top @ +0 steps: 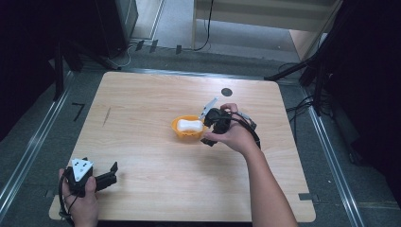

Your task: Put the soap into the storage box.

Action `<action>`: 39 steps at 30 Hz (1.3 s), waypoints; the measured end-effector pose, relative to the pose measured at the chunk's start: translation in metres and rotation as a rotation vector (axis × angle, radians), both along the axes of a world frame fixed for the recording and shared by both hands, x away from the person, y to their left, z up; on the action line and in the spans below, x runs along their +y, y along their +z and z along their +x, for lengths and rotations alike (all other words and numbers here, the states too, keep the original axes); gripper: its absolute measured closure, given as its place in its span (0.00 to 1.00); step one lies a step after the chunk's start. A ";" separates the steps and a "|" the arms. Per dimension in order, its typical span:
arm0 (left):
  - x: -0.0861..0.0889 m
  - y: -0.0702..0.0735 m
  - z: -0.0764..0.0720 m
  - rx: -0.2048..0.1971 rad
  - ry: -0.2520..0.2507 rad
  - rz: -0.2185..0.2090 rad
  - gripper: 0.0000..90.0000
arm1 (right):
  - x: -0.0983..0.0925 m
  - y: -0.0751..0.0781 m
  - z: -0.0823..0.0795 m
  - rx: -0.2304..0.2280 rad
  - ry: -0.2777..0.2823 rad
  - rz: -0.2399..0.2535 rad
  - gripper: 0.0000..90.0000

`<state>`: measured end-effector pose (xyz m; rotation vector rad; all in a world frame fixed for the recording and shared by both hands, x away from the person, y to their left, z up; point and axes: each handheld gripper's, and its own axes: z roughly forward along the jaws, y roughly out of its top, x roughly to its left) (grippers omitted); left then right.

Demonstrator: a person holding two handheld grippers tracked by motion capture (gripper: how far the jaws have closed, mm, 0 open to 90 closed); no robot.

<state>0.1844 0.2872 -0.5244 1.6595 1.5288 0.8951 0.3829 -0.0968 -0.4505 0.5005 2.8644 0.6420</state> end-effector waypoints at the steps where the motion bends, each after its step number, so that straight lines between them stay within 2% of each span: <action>1: 0.000 0.000 0.000 0.000 0.001 -0.001 0.00 | -0.001 -0.001 -0.002 0.003 -0.006 0.002 0.15; 7: 0.000 0.000 0.000 0.000 0.001 -0.001 0.00 | -0.012 -0.005 -0.011 0.013 -0.049 0.019 0.14; 17: 0.000 0.000 0.000 -0.002 0.001 -0.003 0.00 | -0.031 -0.015 -0.026 0.021 -0.103 0.036 0.05; 19: 0.001 0.000 0.000 -0.003 0.000 -0.005 0.00 | -0.036 -0.018 -0.031 0.026 -0.110 0.050 0.04; 25: 0.000 0.000 0.000 0.000 0.000 -0.001 0.00 | -0.052 -0.029 -0.044 0.029 -0.157 0.048 0.03; 29: 0.000 0.000 0.000 0.000 -0.001 -0.001 0.00 | -0.067 -0.031 -0.054 0.017 -0.194 0.076 0.03; 39: -0.001 0.000 0.000 -0.005 -0.001 0.005 0.00 | -0.089 -0.038 -0.072 0.002 -0.251 0.108 0.03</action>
